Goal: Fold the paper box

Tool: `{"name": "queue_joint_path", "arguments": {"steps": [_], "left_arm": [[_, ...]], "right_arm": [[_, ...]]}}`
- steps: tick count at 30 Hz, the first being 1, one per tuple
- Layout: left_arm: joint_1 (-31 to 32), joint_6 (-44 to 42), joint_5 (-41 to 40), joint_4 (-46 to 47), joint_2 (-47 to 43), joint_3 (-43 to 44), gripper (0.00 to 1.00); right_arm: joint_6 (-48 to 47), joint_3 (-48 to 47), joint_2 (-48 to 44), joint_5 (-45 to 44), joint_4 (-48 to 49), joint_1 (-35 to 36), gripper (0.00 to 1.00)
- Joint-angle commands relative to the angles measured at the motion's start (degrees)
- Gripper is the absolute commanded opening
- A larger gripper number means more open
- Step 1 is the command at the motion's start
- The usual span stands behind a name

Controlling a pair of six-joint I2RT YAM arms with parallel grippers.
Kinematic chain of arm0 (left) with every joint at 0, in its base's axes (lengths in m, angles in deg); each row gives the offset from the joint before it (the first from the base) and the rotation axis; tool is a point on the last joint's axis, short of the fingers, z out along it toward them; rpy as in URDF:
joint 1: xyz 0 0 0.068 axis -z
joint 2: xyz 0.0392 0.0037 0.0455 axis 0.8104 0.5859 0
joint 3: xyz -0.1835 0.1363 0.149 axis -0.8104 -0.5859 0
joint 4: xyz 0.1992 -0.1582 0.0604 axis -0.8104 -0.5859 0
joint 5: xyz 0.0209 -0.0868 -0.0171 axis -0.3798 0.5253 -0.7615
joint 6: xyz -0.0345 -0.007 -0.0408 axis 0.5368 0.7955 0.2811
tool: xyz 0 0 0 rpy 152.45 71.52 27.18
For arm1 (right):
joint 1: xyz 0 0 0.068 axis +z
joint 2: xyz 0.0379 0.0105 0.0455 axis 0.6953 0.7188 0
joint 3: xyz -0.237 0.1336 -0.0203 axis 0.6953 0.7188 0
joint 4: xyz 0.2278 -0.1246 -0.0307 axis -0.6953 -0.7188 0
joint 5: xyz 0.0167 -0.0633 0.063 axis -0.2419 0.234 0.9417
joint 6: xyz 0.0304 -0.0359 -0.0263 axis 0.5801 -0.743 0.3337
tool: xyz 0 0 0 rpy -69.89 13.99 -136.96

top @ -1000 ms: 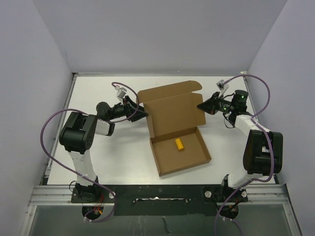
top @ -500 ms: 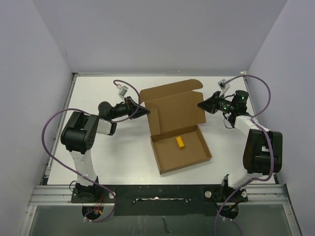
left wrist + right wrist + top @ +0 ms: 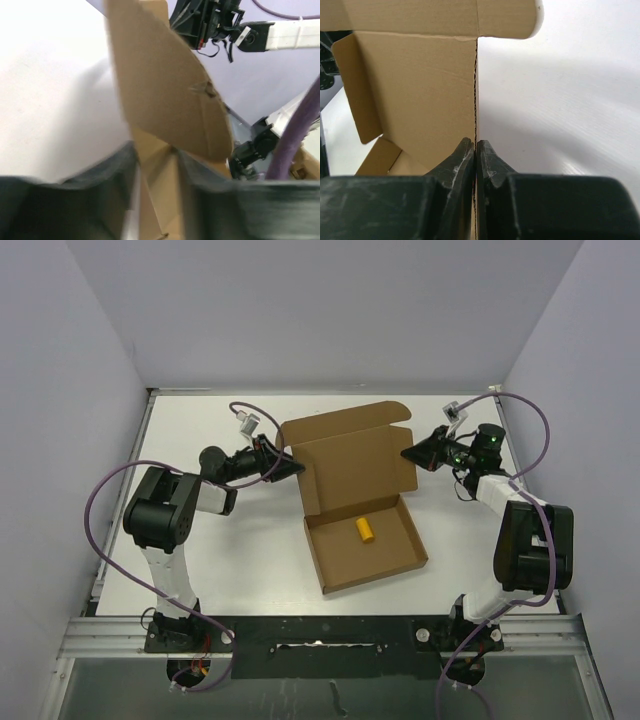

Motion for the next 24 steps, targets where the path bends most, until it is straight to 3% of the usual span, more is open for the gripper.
{"name": "queue_joint_path", "arguments": {"steps": [1, 3, 7, 8, 9, 10, 24], "left_arm": [[0.23, -0.02, -2.77, 3.78, -0.36, 1.56, 0.48], [-0.05, -0.1, -2.84, 3.79, -1.4, 0.87, 0.65], [-0.61, 0.96, -2.6, 3.41, -2.66, 0.43, 0.77], [-0.7, 1.58, -2.58, 2.61, -2.91, 0.5, 0.82], [-0.79, 1.94, -2.52, 1.37, -3.4, 0.52, 0.95], [-0.89, 1.88, -2.3, -0.1, -3.99, 0.52, 0.98], [2.67, -23.53, -16.89, -47.01, -23.21, 0.31, 0.97]], "right_arm": [[2.2, 0.73, -1.17, 7.88, -0.42, 0.55, 0.0], [1.77, 0.71, -1.56, 7.35, -1.04, -0.63, 0.0], [0.39, 0.71, -2.25, 6.08, -2.44, -1.63, 0.0], [0.05, 0.71, -2.36, 5.49, -2.83, -1.76, 0.0], [-0.3, 0.71, -2.61, 4.98, -3.28, -1.9, 0.0], [-0.77, 0.64, -2.89, 4.45, -3.87, -2.0, 0.0], [-1.85, 0.91, -4.99, 1.9, -4.95, -3.3, 0.0]]}}
